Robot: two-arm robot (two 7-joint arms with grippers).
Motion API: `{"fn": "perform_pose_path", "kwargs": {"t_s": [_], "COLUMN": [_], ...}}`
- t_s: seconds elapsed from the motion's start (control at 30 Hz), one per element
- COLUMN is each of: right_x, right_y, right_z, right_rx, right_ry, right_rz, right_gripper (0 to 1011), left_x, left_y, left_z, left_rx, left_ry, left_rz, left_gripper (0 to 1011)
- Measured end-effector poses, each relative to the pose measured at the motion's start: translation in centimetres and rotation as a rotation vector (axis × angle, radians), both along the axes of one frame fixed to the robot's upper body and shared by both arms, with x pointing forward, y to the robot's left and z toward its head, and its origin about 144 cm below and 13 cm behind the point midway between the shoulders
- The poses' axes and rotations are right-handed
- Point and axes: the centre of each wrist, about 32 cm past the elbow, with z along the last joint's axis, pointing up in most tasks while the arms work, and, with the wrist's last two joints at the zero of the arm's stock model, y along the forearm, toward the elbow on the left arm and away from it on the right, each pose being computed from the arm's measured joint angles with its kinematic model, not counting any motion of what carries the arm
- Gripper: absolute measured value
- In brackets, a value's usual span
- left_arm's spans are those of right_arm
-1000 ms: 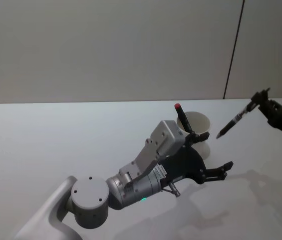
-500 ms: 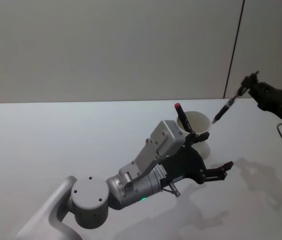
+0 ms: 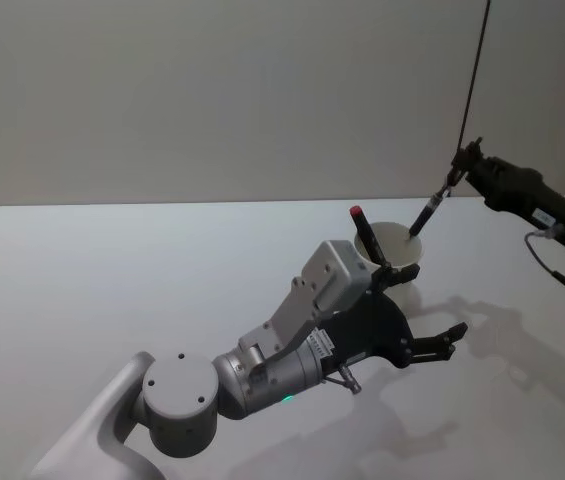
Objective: Place the pen into the pen holder.
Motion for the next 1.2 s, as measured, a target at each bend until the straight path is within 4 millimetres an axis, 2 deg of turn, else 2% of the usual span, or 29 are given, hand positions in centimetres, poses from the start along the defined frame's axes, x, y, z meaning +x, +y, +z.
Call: {"fn": "perform_pose_path", "kwargs": {"t_s": [0.47, 1.07, 1.13, 1.2], "right_x": [2.6, 4.0, 4.0, 4.1], "right_y": [1.4, 3.0, 3.1, 3.2], "right_z": [-0.9, -1.9, -1.9, -2.0], "right_rx": [-0.031, -0.093, -0.099, -0.105], "right_ry": [0.034, 0.053, 0.055, 0.057], "right_rz": [0.027, 0.027, 0.028, 0.028], "right_gripper": [131, 130, 145, 215], "left_x": [0.0, 0.0, 0.0, 0.0], "left_y": [0.0, 0.0, 0.0, 0.0], "left_z": [0.0, 0.0, 0.0, 0.0], "left_rx": [0.0, 0.0, 0.0, 0.0], "left_ry": [0.0, 0.0, 0.0, 0.0], "left_rz": [0.0, 0.0, 0.0, 0.0], "left_gripper": [1003, 1002, 1002, 1002]}}
